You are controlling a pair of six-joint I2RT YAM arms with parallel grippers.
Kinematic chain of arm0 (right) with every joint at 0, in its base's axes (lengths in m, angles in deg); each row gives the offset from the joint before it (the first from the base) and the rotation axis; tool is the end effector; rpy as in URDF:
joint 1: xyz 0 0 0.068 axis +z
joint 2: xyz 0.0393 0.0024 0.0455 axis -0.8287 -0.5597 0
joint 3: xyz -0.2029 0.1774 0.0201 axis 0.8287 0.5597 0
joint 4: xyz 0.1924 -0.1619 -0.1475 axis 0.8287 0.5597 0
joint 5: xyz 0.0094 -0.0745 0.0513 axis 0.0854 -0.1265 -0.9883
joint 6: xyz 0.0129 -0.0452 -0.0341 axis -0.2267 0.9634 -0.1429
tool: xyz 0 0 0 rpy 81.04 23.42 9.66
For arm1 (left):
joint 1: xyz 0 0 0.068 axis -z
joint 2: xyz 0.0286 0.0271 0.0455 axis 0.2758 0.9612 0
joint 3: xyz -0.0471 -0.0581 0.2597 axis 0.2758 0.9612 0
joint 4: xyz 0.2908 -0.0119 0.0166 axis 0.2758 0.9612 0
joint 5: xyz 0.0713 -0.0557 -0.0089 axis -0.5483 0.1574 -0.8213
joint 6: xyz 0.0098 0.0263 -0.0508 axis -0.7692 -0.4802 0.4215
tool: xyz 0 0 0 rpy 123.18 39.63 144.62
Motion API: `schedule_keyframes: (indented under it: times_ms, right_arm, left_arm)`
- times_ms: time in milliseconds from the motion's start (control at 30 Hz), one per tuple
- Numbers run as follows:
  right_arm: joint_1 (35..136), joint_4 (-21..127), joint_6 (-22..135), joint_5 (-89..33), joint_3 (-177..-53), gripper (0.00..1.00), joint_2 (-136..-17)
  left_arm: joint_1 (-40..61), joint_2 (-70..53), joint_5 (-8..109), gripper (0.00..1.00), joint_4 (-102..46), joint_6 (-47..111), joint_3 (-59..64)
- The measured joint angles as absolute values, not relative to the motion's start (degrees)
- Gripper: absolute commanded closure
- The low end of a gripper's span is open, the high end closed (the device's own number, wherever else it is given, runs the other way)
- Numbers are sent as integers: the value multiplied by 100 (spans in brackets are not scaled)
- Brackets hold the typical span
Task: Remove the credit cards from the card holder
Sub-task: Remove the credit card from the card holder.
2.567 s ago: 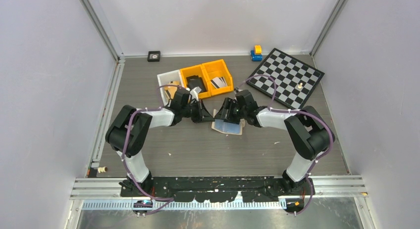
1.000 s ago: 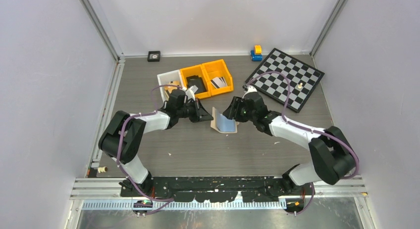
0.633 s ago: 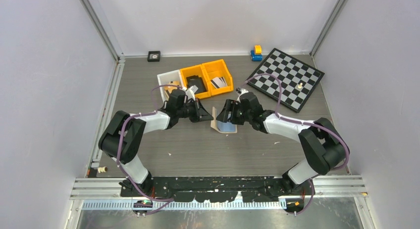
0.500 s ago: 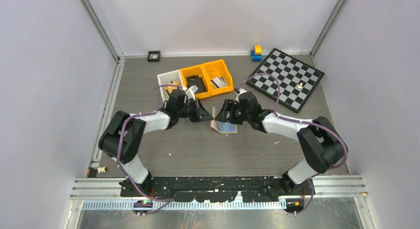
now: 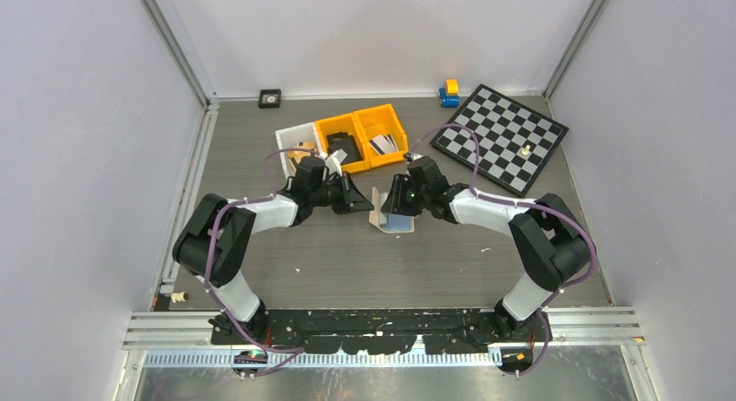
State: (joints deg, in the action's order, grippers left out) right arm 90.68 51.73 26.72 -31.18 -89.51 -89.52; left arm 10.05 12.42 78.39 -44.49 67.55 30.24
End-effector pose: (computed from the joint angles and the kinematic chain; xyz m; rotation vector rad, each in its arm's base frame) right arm 0.2947 0.2135 0.1483 -0.0611 2.4571 0.8077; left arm 0.3098 -0.1788 0.1355 -0.0252 2.3696 -1.3662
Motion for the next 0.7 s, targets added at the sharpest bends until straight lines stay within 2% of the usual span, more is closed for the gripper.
schedule_keyframes:
  times_ms: [133, 200, 300, 400, 433, 700]
  right_arm:
    - [9068, 5334, 2679, -3039, -8957, 67, -8961]
    - [9068, 5398, 2681, -3011, -8959, 61, -8965]
    - [9068, 5468, 2692, -2983, -8964, 59, -8974]
    - [9068, 5481, 2688, -2956, -8964, 38, -8974]
    - [9068, 5483, 2701, -2934, -8964, 35, -8974]
    - [8994, 5350, 2587, -2950, -8924, 35, -8971]
  left_arm:
    - [1005, 1242, 7841, 100, -4449, 6755, 3024]
    - [1005, 1242, 7839, 100, -4449, 6755, 3024]
    - [1005, 1242, 7839, 100, -4449, 6753, 3024]
    - [1005, 1242, 7837, 100, -4425, 6749, 3015]
    - [1005, 1242, 7835, 100, -4392, 6736, 2998]
    - [1005, 1244, 7684, 100, -3972, 6546, 2834]
